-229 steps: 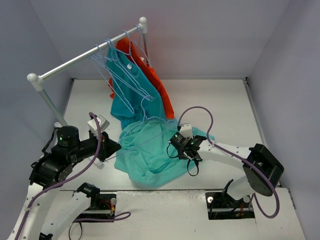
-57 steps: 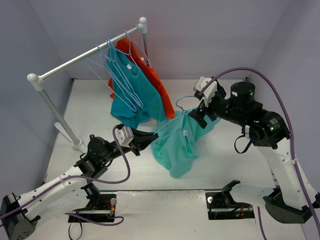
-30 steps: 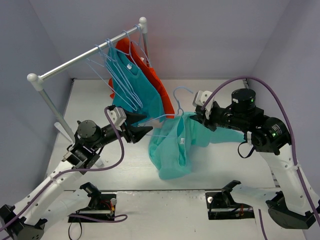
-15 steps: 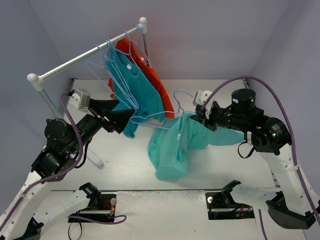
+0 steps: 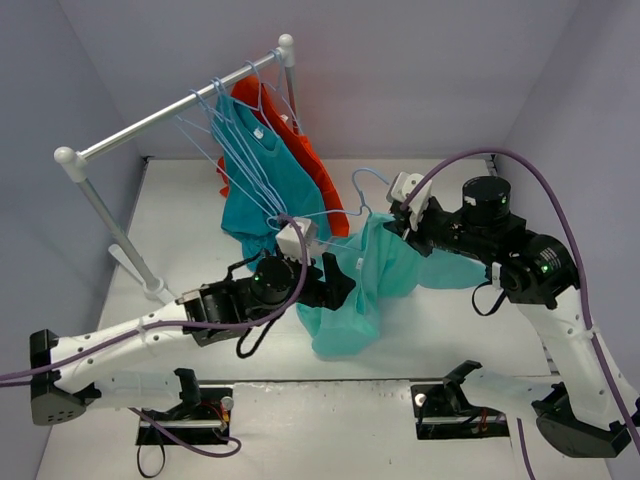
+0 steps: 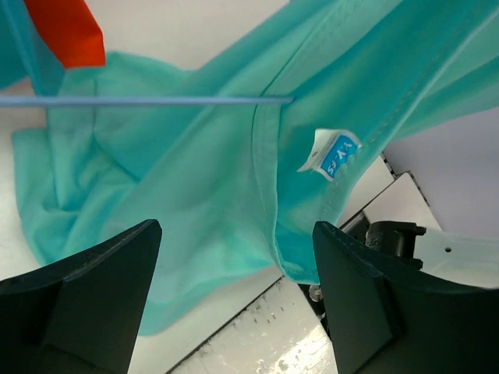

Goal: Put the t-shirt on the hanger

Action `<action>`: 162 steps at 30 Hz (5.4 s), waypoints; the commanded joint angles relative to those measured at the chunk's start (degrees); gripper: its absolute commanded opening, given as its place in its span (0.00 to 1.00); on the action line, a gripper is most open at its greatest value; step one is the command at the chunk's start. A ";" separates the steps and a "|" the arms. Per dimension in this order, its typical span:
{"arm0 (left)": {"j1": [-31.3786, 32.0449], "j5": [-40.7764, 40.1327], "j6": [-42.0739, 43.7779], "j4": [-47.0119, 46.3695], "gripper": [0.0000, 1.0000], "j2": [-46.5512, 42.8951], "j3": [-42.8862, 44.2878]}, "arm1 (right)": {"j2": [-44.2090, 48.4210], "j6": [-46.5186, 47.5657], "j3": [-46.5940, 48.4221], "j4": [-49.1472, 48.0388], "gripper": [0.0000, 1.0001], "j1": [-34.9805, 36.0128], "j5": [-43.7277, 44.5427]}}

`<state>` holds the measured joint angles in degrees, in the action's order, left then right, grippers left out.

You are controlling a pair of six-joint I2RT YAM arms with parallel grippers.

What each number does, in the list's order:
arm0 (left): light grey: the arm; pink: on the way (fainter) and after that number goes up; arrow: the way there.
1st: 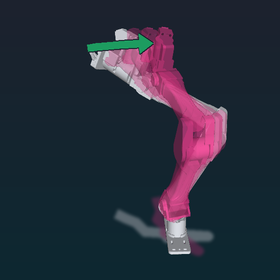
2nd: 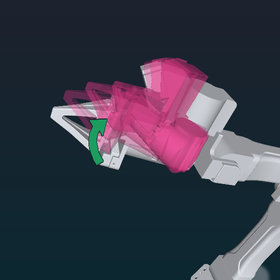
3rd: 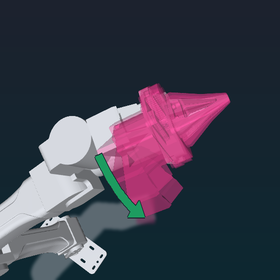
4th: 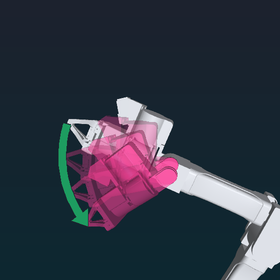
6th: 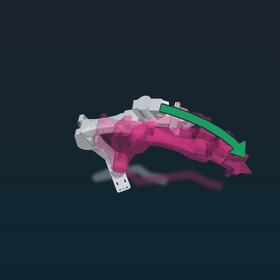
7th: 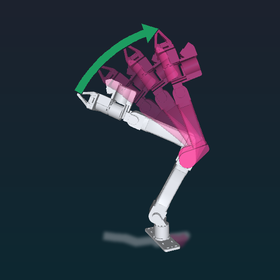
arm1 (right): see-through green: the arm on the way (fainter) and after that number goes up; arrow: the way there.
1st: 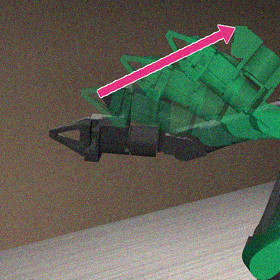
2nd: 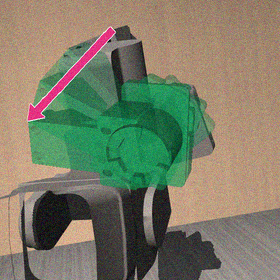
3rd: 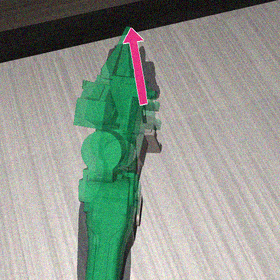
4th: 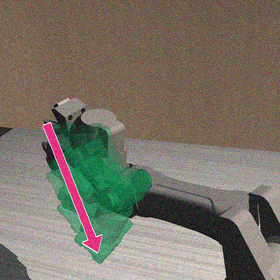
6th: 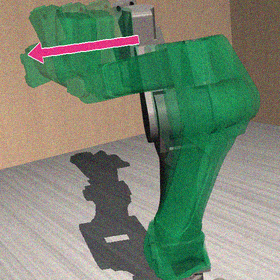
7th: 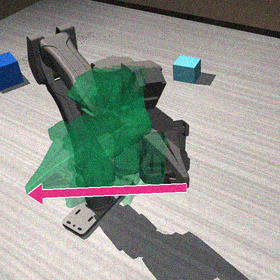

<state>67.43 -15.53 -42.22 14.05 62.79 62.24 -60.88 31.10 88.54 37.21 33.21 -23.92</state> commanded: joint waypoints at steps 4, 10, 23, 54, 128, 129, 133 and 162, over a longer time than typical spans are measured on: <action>1.96 -5.71 -8.73 -4.50 0.74 3.40 1.16 | 0.69 -1.57 -0.88 -6.55 0.00 0.24 1.46; 2.00 -5.09 -10.81 -5.87 0.74 7.29 1.59 | 1.20 -2.00 -1.43 -7.33 0.00 0.19 1.18; 2.82 -5.09 -15.96 -4.47 0.74 13.67 2.39 | 1.53 -2.54 -1.18 -8.38 0.00 0.19 3.68; -21.27 0.57 4.95 14.23 0.09 -5.67 5.52 | 11.05 -3.50 -5.84 -8.12 0.00 0.27 4.85; -26.82 10.66 23.26 36.69 0.03 19.18 66.44 | -0.17 -16.78 -14.77 -60.65 0.00 0.27 -14.63; -26.82 11.45 23.73 36.17 0.07 19.06 66.03 | 0.00 -16.78 -15.20 -60.85 0.00 0.27 -14.34; -26.82 13.03 26.90 35.37 0.24 18.30 64.24 | 0.10 -17.07 -16.59 -61.30 0.00 0.27 -14.01; -31.36 31.44 68.80 41.41 0.69 3.90 51.93 | -0.99 -19.55 -21.88 -61.82 0.00 0.19 -20.40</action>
<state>37.27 10.81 18.50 51.94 65.18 113.58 -62.30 12.66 66.66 -17.02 33.41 -41.14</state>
